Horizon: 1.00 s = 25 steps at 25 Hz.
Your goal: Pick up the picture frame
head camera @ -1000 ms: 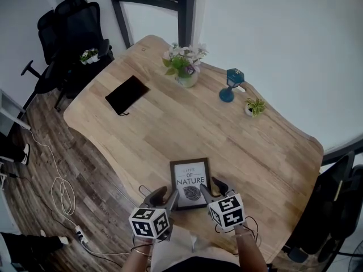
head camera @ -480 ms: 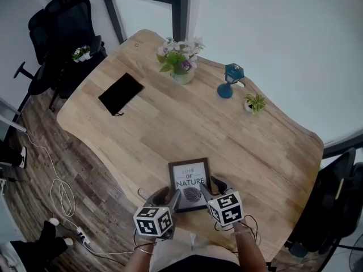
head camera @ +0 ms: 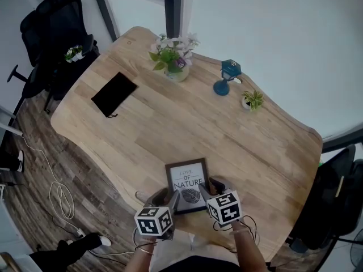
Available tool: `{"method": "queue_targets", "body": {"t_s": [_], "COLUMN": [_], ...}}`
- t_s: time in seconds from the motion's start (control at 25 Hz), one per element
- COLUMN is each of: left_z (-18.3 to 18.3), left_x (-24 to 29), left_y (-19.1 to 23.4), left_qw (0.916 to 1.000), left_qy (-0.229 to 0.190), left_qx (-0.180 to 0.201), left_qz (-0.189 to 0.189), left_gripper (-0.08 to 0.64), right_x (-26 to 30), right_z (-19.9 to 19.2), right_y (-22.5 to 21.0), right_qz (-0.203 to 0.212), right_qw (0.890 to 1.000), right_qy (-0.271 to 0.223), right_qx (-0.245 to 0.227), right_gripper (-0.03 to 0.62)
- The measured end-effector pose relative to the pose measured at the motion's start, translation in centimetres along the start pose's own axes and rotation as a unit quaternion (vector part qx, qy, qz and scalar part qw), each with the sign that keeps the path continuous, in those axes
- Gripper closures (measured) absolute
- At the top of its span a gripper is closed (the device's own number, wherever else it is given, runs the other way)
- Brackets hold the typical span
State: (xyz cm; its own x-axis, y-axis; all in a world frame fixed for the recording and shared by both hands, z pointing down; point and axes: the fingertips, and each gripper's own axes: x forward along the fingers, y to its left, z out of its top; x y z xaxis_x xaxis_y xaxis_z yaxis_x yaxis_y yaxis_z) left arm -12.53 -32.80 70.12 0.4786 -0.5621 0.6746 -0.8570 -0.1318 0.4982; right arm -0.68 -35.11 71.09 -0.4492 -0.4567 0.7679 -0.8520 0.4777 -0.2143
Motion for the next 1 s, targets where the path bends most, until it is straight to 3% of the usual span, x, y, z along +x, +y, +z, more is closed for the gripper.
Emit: {"method": "queue_targets", "body": {"t_s": [0.32, 0.52, 1.0], "left_z": [-0.8, -0.8, -0.9], "left_x": [0.9, 1.0, 1.0], "left_y": [-0.2, 0.5, 0.8], "left_qw": [0.9998, 0.9994, 0.9976], "left_qy": [0.015, 0.017, 0.017], "left_qx": [0.005, 0.008, 0.023], "left_qz": [0.009, 0.030, 0.064], "left_gripper": [0.387, 0.432, 0.466], "right_x": [0.5, 0.6, 0.6], "right_z": [-0.2, -0.2, -0.2], "right_y": [-0.2, -0.2, -0.4], "right_qz": [0.001, -0.002, -0.016], "right_qw": [1.000, 1.000, 1.000], "right_qy": [0.002, 0.001, 0.000], "right_qx": [0.011, 0.008, 0.020], "right_gripper": [0.434, 0.434, 0.438]}}
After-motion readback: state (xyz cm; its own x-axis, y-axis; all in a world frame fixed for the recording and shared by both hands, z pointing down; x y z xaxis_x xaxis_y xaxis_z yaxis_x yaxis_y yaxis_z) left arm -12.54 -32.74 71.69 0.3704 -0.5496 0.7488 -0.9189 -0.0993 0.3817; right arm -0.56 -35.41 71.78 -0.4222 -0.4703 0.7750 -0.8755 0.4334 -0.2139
